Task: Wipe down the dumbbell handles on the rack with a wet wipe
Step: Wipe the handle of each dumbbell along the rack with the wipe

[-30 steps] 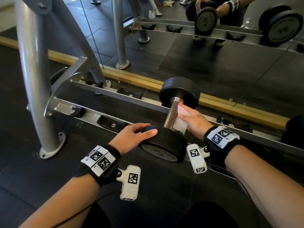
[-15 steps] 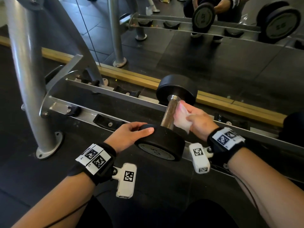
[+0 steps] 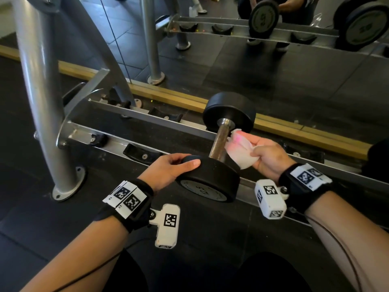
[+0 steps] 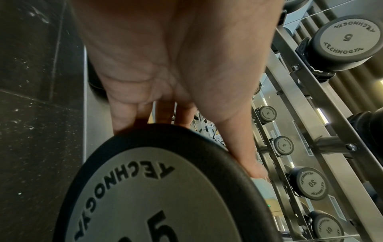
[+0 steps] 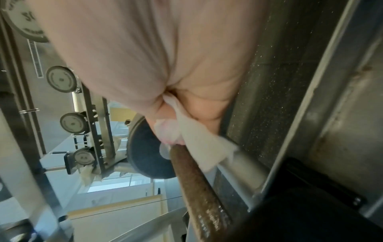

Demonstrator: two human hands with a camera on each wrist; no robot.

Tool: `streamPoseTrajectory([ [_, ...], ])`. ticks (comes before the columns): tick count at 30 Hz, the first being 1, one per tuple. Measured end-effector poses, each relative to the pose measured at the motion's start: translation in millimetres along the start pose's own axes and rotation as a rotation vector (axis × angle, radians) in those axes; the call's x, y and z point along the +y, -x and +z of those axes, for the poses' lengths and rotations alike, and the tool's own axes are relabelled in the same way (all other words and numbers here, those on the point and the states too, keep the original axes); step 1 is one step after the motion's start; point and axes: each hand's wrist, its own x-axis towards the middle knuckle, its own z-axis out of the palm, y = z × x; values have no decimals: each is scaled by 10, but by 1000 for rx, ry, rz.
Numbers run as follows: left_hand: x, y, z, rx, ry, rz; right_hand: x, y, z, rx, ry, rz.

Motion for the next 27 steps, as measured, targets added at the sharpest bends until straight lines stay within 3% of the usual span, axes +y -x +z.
streamPoseTrajectory([
  [2,-4,-6,0,0,11,6,32,-86,91,42,-24,-3],
  [7,-22,-21,6,6,24,9,272,-92,338,-66,-24,31],
  [13,-32,-34,-3,-16,27,23,317,83,14,-183,-57,101],
  [18,-55,-52,-17,-8,33,17,142,-52,37,-20,-146,-1],
  [24,-46,-45,-8,-7,45,19,237,-82,341,23,277,-28],
  [27,-35,-45,-9,-11,47,20,238,149,278,-82,378,-31],
])
